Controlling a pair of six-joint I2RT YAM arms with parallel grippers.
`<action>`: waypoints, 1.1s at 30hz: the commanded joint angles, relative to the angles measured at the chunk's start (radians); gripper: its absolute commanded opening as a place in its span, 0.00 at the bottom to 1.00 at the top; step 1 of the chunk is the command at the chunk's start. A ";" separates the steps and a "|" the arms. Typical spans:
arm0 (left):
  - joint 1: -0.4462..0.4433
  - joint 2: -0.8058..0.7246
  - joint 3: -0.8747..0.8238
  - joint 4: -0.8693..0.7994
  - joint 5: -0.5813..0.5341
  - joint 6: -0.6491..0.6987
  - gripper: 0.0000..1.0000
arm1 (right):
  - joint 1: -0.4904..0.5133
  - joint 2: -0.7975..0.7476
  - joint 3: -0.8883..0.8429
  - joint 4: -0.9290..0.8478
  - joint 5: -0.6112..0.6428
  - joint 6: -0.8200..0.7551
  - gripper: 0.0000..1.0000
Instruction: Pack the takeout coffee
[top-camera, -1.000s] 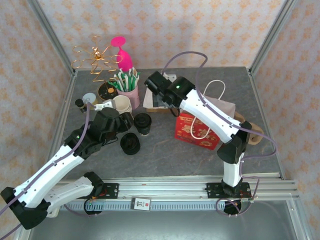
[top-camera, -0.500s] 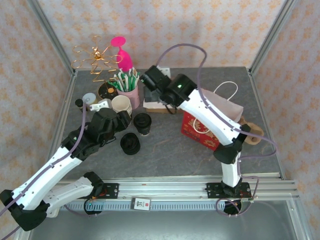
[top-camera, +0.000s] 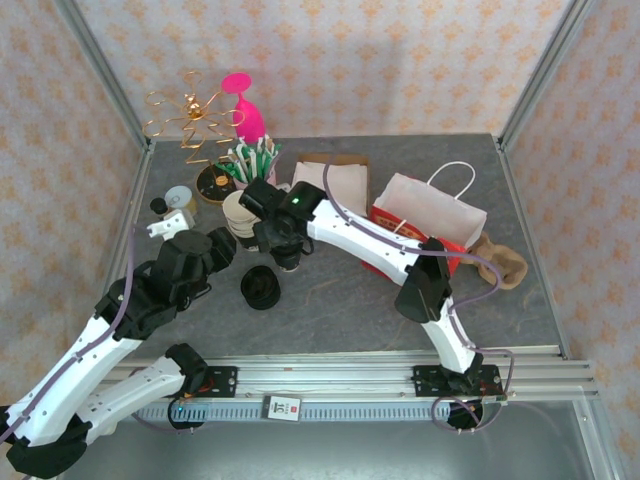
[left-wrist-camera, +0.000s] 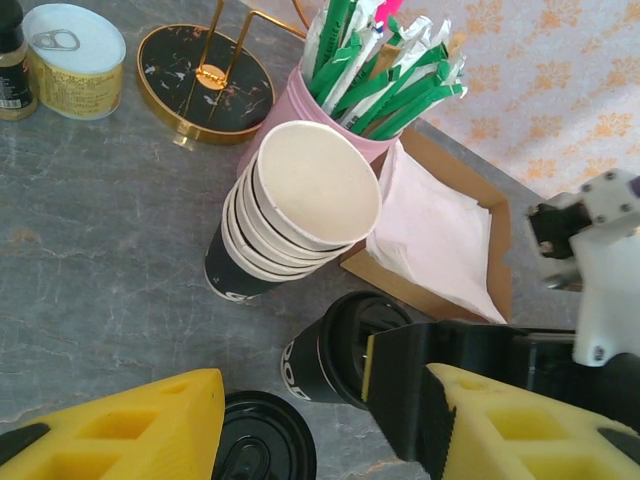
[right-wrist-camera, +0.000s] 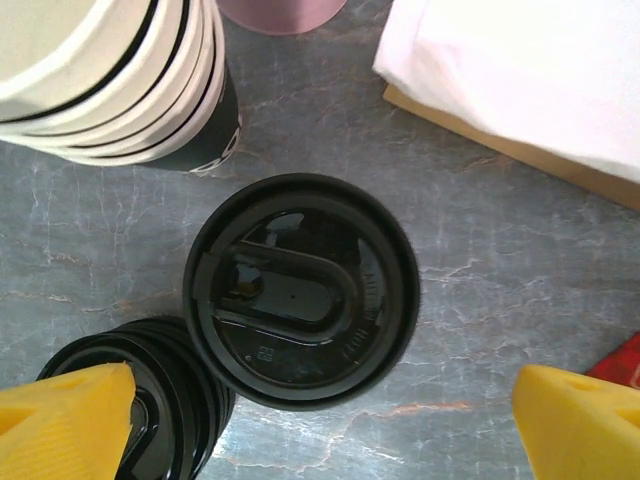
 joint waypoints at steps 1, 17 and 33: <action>0.006 -0.010 -0.019 -0.033 -0.040 -0.014 0.57 | 0.007 0.018 -0.017 0.047 -0.004 -0.013 0.97; 0.007 -0.021 -0.031 -0.044 -0.067 -0.024 0.59 | 0.007 0.106 -0.005 0.049 0.050 0.002 0.91; 0.006 -0.017 -0.036 -0.028 -0.051 -0.022 0.59 | 0.007 0.133 -0.023 0.046 0.072 0.019 0.83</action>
